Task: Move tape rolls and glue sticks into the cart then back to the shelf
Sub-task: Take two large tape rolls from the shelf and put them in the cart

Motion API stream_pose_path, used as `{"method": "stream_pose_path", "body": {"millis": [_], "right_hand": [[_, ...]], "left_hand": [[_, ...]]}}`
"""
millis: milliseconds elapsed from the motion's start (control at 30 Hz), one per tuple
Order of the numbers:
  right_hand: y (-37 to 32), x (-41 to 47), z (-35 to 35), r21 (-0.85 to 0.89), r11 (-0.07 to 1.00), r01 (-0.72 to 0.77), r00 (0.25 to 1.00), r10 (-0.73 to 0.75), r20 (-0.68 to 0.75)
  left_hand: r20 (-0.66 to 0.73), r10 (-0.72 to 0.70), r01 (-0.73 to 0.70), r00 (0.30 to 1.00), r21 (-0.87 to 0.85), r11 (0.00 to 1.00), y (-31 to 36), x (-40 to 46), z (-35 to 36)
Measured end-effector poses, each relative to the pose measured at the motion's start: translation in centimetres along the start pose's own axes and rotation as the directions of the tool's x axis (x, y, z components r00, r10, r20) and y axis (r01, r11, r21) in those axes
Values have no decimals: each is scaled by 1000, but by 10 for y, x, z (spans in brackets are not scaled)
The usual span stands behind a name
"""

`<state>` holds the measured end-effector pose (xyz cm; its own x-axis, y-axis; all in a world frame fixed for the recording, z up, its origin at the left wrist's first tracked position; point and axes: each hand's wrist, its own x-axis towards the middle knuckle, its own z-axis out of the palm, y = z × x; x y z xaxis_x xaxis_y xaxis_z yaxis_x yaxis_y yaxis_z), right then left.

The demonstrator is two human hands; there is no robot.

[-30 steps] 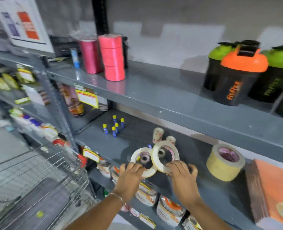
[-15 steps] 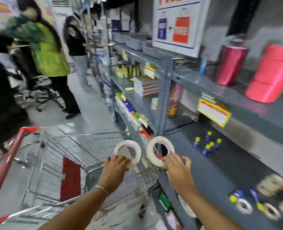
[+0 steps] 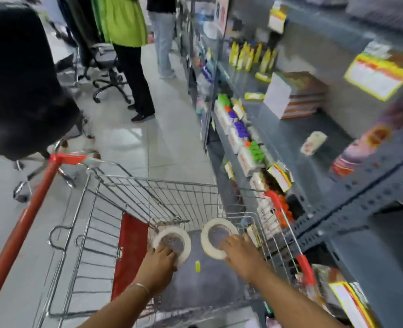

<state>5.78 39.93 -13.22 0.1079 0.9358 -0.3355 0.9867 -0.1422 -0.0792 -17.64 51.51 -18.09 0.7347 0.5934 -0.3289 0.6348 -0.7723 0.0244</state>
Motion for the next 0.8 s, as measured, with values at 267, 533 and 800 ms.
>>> {"method": "stream_pose_path", "body": {"millis": [267, 533, 800], "right_hand": [[5, 89, 103, -23, 999, -43, 861, 49, 506], [10, 113, 162, 45, 993, -108, 793, 59, 606], [14, 109, 194, -45, 998, -37, 793, 57, 606]], "left_hand": [[301, 48, 11, 953, -192, 981, 20, 56, 81], [463, 97, 2, 881, -208, 978, 48, 86, 158], [468, 114, -11, 876, -218, 976, 52, 100, 187]]}}
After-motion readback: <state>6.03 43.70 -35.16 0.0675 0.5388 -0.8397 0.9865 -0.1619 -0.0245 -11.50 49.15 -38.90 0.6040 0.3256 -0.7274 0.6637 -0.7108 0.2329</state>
